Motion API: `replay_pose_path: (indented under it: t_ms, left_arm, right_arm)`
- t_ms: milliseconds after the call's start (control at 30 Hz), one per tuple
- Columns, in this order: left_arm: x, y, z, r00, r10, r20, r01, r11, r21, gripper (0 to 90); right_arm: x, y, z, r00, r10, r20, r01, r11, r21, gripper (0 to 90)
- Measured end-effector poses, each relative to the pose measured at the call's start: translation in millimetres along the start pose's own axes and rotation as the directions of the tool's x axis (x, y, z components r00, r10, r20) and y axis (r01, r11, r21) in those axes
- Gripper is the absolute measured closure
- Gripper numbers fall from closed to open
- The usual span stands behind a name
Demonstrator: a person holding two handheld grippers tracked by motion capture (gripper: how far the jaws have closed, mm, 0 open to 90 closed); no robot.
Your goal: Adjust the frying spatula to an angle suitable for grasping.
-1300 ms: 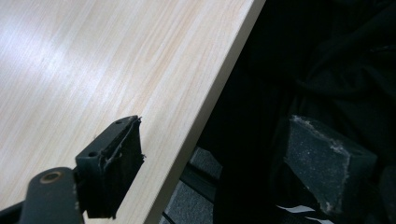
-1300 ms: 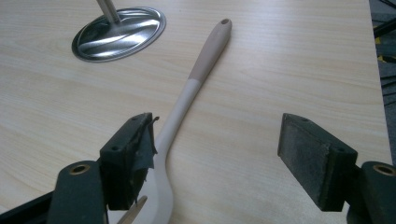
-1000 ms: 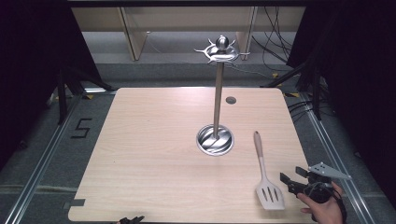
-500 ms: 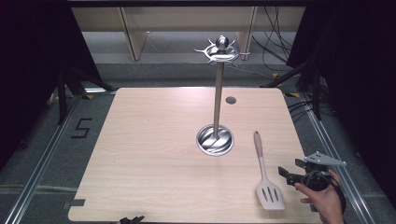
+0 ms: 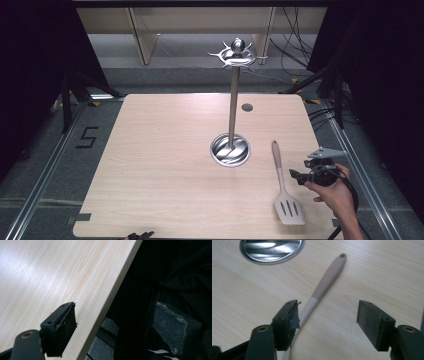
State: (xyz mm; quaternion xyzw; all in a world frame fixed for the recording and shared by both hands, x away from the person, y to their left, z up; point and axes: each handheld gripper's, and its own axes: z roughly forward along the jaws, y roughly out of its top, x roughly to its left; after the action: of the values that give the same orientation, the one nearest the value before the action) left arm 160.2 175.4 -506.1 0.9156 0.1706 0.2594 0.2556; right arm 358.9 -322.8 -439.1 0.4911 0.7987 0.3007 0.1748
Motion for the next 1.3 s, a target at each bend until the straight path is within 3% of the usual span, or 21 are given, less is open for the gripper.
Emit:
replay_pose_path:
  t_ms: [67,167,233,267,300,333,367,400,500,700,900,933,967,1000,1100,1133,1200,1233,1300]
  left_arm:
    - [-0.2,-0.2,0.1,1.0,-0.001,-0.005,0.001,1.0,0.002,18.1]
    - [-0.1,0.1,-0.7,0.9998,-0.004,0.018,0.004,1.0,-0.005,18.1]
    - [0.6,0.2,-1.1,0.9997,-0.003,0.026,0.003,1.0,-0.001,18.1]
    - [-0.3,-0.4,0.1,1.0,-0.002,-0.01,0.002,1.0,0.0,18.0]
    - [-0.1,-0.2,0.1,1.0,0.003,0.001,-0.003,1.0,0.003,18.1]
    - [0.1,-0.1,-0.3,1.0,0.004,0.005,-0.004,1.0,0.003,18.1]
    - [0.1,-0.1,-0.3,1.0,0.004,0.005,-0.004,1.0,0.003,18.1]
    - [-0.6,0.1,-0.7,0.9998,-0.007,0.016,0.007,0.9999,-0.012,18.0]
    - [0.3,0.7,-1.4,0.9998,0.009,0.019,-0.009,0.9999,0.011,18.1]
    - [-0.1,0.2,-1.7,1.0,-0.003,0.006,0.003,1.0,0.009,18.0]
    - [-0.1,-0.6,-0.4,0.9998,-0.007,-0.018,0.007,1.0,0.001,18.1]
    - [-0.9,-0.8,2.1,0.9997,-0.011,-0.024,0.011,0.9999,-0.004,18.1]
    - [0.0,-0.8,1.5,0.9999,-0.009,-0.01,0.009,1.0,0.002,18.1]
    - [0.0,-0.9,1.6,0.9999,-0.009,-0.005,0.009,1.0,0.001,18.1]
    - [-1.0,-0.7,2.0,0.9998,-0.006,-0.021,0.006,1.0,-0.004,18.1]
    - [-1.0,-0.6,2.0,0.9998,-0.006,-0.021,0.006,1.0,-0.004,18.1]
    - [-1.0,-0.6,1.9,0.9998,-0.005,-0.02,0.005,1.0,-0.003,18.1]
    - [-0.9,-0.6,1.9,0.9998,-0.005,-0.018,0.005,1.0,-0.004,18.1]
    - [-0.9,-0.7,1.9,0.9997,-0.008,-0.022,0.007,1.0,-0.006,18.1]
  right_arm:
    - [2.0,7.8,5.2,0.9992,-0.038,-0.008,0.038,0.9992,0.009,36.5]
    - [7.7,17.2,11.7,0.9993,-0.036,-0.01,0.037,0.9978,0.055,38.2]
    - [8.2,21.2,19.9,0.995,-0.1,-0.004,0.1,0.9922,0.074,39.4]
    - [10.3,22.0,23.9,0.9957,-0.093,-0.005,0.093,0.9913,0.094,39.8]
    - [11.2,22.5,27.4,0.9964,-0.084,-0.014,0.085,0.9898,0.115,40.0]
    - [13.3,22.4,32.5,0.9983,-0.055,-0.021,0.056,0.9934,0.1,40.4]
    - [13.3,22.4,32.5,0.9983,-0.055,-0.021,0.056,0.9934,0.1,40.4]
    - [12.9,25.1,36.1,0.9973,-0.063,-0.038,0.068,0.9858,0.153,41.4]
    - [13.4,27.3,42.9,0.9973,-0.058,-0.044,0.065,0.9813,0.181,42.8]
    - [9.7,31.2,57.2,0.9975,-0.057,-0.041,0.066,0.9668,0.247,44.6]
    - [7.5,36.6,69.0,0.995,-0.074,-0.068,0.089,0.9606,0.263,49.0]
    - [9.6,37.5,70.1,0.9966,-0.043,-0.07,0.061,0.9546,0.292,49.3]
    - [7.2,38.6,74.0,0.9934,-0.087,-0.075,0.105,0.9523,0.287,49.7]
    - [8.9,39.4,74.4,0.9956,-0.067,-0.065,0.084,0.9487,0.305,49.8]
    - [7.1,42.7,78.9,0.9942,-0.075,-0.077,0.096,0.9406,0.326,51.3]
    - [10.0,43.5,80.7,0.9982,-0.034,-0.05,0.049,0.938,0.343,52.0]
    - [5.3,45.8,84.3,0.9945,-0.081,-0.067,0.099,0.9329,0.346,52.6]
    - [6.8,47.1,85.0,0.997,-0.052,-0.058,0.07,0.9281,0.366,53.6]
    - [5.8,48.2,85.2,0.9954,-0.059,-0.075,0.083,0.9238,0.374,53.9]
